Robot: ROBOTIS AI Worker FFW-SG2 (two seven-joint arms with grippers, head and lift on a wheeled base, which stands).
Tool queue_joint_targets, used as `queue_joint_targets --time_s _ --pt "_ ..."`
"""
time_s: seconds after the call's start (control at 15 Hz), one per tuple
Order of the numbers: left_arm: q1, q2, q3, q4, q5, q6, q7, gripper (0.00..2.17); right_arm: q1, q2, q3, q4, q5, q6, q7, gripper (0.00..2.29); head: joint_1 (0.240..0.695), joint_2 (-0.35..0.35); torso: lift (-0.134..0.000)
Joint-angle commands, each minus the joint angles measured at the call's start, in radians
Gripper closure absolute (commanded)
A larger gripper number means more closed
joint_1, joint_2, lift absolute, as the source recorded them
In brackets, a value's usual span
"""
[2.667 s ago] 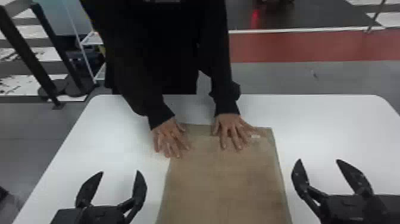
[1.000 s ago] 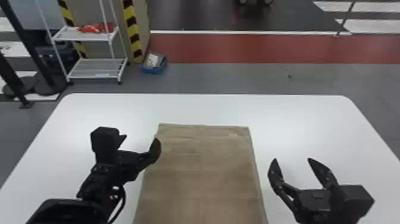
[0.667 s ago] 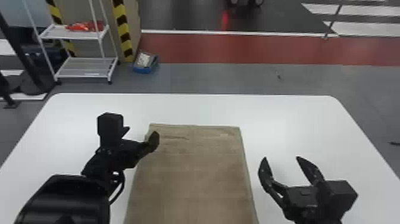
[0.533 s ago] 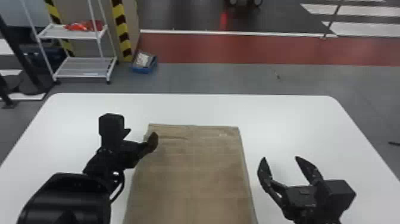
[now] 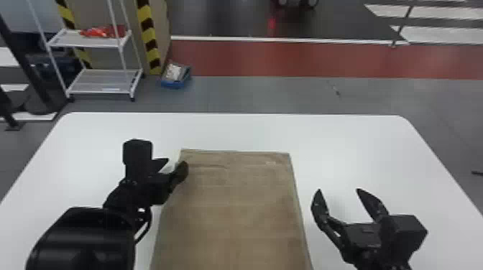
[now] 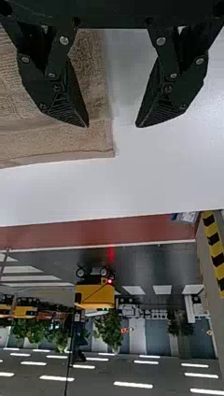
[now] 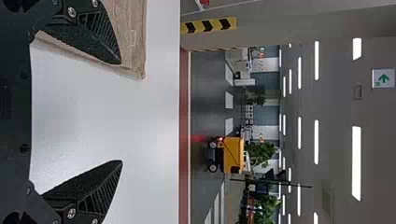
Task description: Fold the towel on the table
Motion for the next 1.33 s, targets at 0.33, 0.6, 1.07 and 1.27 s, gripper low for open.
queue_joint_targets --time_s 0.33,0.6,1.07,1.27 --pt "0.016 -0.003 0.003 -0.009 0.004 0.002 -0.008 1.19 -0.007 0.0 0.0 0.012 -0.002 0.0 0.0 0.13 0.695 -0.056 -0.119" --pt "0.086 -0.003 -0.013 -0.134 0.004 0.002 -0.009 1.59 -0.011 0.0 0.0 0.021 -0.005 -0.003 0.0 0.13 0.695 -0.06 -0.119" --pt "0.416 -0.003 -0.143 -0.664 0.054 0.076 -0.063 1.59 -0.016 -0.003 -0.021 0.035 -0.015 -0.006 0.0 0.13 0.695 -0.119 -0.119" --pt "0.589 -0.003 -0.246 -0.798 0.053 -0.08 -0.049 1.59 -0.014 -0.009 -0.066 0.047 -0.038 -0.009 0.0 0.13 0.695 -0.224 -0.119"
